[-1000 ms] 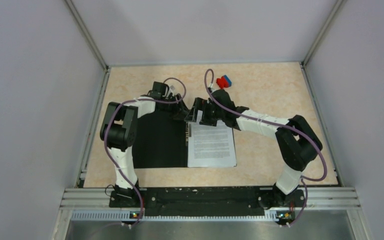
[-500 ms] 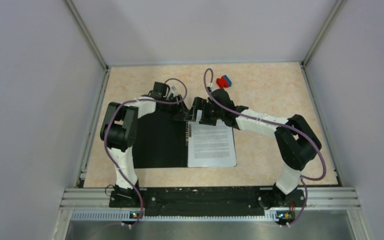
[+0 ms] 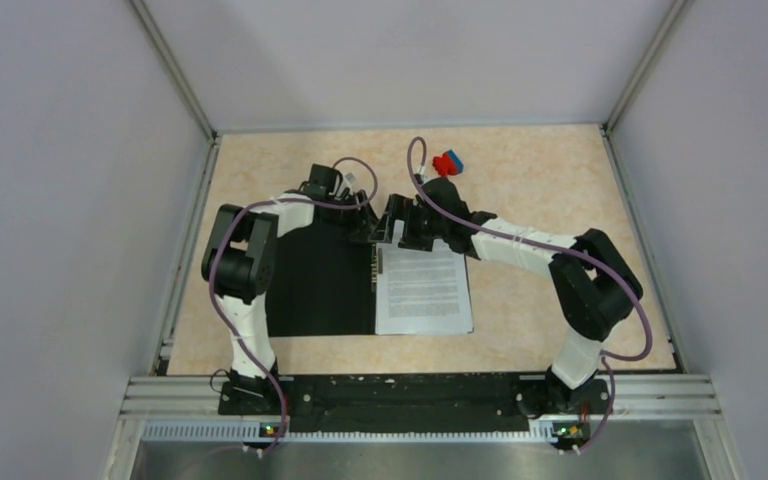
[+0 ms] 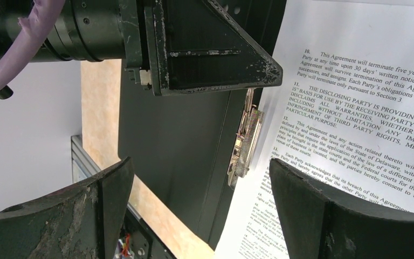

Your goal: Put the files into the folder

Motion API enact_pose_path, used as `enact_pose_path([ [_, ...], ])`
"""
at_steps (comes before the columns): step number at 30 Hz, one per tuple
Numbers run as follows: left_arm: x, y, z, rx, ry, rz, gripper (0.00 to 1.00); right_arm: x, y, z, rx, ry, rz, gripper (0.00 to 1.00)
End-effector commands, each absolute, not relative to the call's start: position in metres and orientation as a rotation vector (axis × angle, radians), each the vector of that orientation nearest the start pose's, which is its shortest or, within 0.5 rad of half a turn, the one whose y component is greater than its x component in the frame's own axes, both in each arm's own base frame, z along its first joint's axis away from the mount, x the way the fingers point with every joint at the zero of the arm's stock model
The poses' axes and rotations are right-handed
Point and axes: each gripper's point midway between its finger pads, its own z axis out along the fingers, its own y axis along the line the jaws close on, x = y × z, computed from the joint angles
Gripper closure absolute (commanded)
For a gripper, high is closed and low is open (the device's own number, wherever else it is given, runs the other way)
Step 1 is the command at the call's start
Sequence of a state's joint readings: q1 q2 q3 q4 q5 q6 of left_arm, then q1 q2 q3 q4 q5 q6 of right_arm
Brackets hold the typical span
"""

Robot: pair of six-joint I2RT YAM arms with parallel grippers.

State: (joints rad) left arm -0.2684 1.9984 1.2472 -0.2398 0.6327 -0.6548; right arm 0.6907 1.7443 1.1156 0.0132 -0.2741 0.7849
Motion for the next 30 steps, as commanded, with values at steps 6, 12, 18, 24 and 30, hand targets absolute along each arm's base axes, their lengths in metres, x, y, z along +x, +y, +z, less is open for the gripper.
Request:
enact_pose_path([
  [6,0.384,-0.243,0.083,-0.154,2.583,-1.205,0.42,0.332,0.368,0.136,-0.087,2.325,1.082,0.06],
  [12,0.38,-0.244,0.093,-0.14,2.567,-1.224,0.42,0.332,0.367,0.138,-0.088,2.322,1.075,0.06],
  [18,0.37,-0.246,0.092,-0.123,2.581,-1.225,0.43,0.333,0.365,0.144,-0.092,2.31,1.066,0.06],
  [24,0.355,-0.25,0.088,-0.103,2.596,-1.225,0.43,0.333,0.363,0.15,-0.098,2.297,1.06,0.06],
  [30,0.343,-0.251,0.089,-0.084,2.597,-1.221,0.43,0.333,0.363,0.15,-0.1,2.295,1.055,0.06],
])
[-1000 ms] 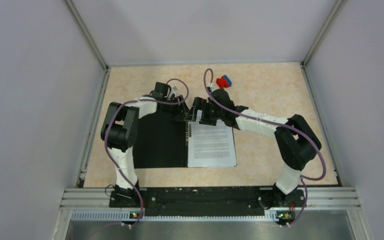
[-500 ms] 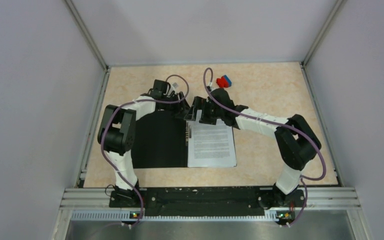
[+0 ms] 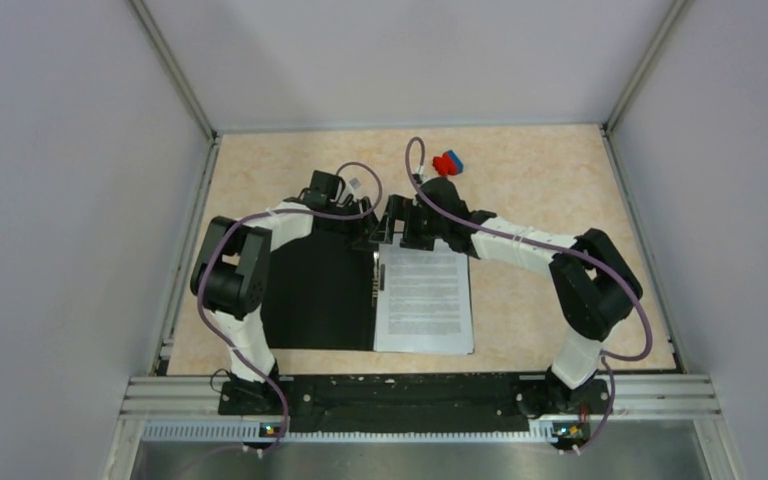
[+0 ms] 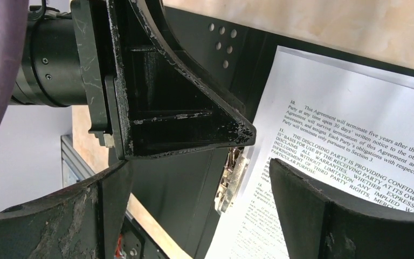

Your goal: Put the files into the folder

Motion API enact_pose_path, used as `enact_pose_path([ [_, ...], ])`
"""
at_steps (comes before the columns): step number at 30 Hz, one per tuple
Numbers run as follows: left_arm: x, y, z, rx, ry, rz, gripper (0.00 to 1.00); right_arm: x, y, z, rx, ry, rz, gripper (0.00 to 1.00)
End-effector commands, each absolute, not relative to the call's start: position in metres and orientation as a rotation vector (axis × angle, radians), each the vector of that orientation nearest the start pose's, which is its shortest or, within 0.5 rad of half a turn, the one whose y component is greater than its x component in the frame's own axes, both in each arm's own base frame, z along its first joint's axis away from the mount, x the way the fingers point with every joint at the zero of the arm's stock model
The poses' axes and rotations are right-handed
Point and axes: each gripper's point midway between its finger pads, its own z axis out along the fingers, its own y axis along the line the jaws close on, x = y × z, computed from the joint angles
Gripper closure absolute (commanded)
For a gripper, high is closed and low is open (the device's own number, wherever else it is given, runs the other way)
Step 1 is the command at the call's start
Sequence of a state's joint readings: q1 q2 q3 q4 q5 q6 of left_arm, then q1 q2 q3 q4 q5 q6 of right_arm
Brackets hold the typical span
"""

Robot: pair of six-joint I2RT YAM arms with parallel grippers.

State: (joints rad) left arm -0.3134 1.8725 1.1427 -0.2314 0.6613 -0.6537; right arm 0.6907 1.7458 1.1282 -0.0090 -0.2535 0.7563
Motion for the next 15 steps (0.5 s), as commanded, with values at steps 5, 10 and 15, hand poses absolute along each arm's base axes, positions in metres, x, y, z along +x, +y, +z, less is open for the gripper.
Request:
enact_pose_path([
  [5,0.334,-0.252,0.098,-0.046,2.583,-1.236,0.43,0.334,0.36,0.148,-0.089,2.297,1.044,0.06],
  [10,0.324,-0.255,0.1,-0.004,2.589,-1.236,0.44,0.34,0.352,0.149,-0.028,2.289,1.087,0.06],
  [15,0.312,-0.261,0.095,0.028,2.606,-1.247,0.44,0.352,0.334,0.16,0.028,2.253,1.103,0.05],
])
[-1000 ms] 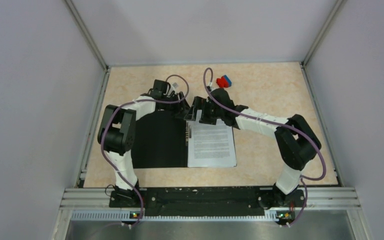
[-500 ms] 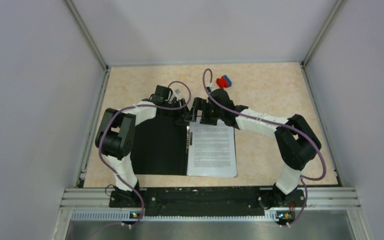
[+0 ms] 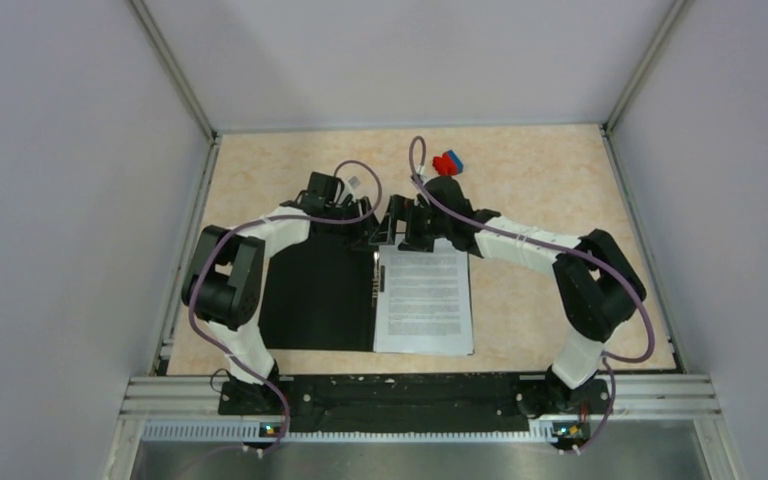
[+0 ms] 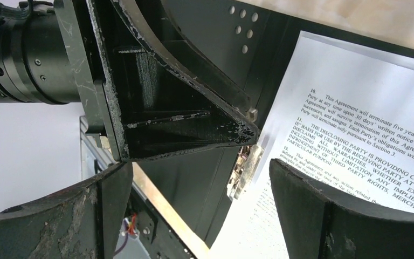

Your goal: Put the files into the folder

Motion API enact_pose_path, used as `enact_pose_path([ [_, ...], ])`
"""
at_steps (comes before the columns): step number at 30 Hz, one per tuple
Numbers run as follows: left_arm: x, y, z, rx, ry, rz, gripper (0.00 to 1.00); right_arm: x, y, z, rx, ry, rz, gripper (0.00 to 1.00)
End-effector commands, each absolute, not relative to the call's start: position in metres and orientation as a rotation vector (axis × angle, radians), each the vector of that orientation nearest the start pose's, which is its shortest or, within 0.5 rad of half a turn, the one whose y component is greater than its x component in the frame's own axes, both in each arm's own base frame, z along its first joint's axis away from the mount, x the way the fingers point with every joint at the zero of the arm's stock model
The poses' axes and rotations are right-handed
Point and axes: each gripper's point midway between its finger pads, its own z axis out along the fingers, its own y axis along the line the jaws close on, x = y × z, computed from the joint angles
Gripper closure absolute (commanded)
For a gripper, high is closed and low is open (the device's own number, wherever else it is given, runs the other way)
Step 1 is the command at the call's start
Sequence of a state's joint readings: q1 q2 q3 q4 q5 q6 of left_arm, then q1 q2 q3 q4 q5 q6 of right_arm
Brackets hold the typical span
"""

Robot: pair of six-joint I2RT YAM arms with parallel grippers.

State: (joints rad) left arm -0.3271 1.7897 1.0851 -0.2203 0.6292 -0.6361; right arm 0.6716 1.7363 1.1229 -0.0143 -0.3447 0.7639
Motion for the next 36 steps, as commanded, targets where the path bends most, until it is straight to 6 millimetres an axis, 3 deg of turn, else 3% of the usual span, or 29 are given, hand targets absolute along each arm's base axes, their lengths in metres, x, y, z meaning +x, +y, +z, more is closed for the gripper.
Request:
enact_pose_path([
  [1,0.311,-0.263,0.094,0.033,2.607,-1.253,0.44,0.354,0.33,0.165,0.039,2.236,1.113,0.05],
  [9,0.31,-0.263,0.093,0.035,2.616,-1.222,0.44,0.361,0.3,0.199,0.092,2.123,1.188,0.04],
  [13,0.328,-0.257,0.094,-0.003,2.612,-1.151,0.44,0.36,0.286,0.2,0.151,2.105,1.201,0.05],
  [17,0.35,-0.254,0.106,-0.022,2.584,-1.148,0.44,0.355,0.272,0.167,0.222,2.19,1.135,0.08],
  [21,0.363,-0.246,0.104,-0.046,2.597,-1.135,0.44,0.35,0.258,0.138,0.272,2.243,1.085,0.17],
  [30,0.369,-0.239,0.083,-0.077,2.647,-1.149,0.45,0.349,0.234,0.082,0.296,2.372,0.875,0.71],
  [33,0.369,-0.239,0.078,-0.083,2.655,-1.159,0.45,0.349,0.228,0.061,0.291,2.415,0.809,0.83],
  [36,0.369,-0.239,0.074,-0.086,2.663,-1.155,0.45,0.348,0.224,0.045,0.288,2.446,0.765,0.88],
])
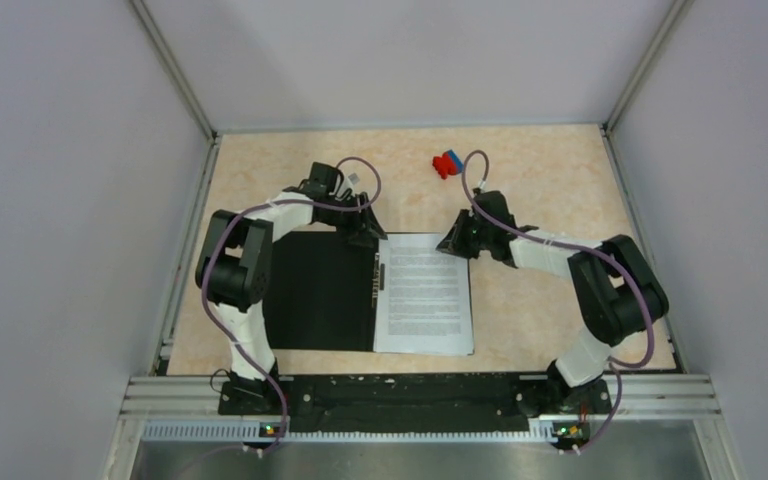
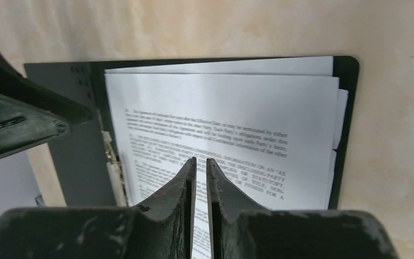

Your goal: Put the files into the folder

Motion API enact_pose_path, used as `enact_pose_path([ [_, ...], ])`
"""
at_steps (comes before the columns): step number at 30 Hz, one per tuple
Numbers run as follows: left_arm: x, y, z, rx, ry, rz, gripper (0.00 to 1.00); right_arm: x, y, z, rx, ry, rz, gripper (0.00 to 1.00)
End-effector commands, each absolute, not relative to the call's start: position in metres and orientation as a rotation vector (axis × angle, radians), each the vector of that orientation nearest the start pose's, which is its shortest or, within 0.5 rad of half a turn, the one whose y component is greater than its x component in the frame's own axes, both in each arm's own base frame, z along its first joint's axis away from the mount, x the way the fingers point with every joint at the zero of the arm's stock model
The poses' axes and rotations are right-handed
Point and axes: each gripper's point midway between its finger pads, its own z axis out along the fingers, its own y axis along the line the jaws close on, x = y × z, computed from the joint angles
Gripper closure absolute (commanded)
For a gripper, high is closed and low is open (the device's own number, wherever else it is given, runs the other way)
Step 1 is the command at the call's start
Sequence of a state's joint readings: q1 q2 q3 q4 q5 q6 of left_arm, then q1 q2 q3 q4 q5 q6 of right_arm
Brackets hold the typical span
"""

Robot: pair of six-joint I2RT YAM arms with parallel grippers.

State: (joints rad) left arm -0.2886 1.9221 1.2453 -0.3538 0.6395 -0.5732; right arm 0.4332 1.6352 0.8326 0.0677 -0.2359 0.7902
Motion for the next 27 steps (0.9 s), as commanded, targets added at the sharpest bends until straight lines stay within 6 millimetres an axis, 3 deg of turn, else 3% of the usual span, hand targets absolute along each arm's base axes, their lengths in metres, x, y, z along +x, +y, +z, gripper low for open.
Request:
enact_pose_path([
  [1,0.369,-0.239,0.072,-0.085,2.667,-1.156,0.45,0.349,0.223,0.04,0.29,2.454,0.751,0.88],
  [12,0.365,-0.24,0.053,-0.103,2.712,-1.172,0.45,0.348,0.216,0.009,0.314,2.514,0.673,0.9],
  [27,0.348,-0.247,0.069,-0.074,2.681,-1.253,0.45,0.348,0.216,0.001,0.322,2.533,0.664,0.9],
])
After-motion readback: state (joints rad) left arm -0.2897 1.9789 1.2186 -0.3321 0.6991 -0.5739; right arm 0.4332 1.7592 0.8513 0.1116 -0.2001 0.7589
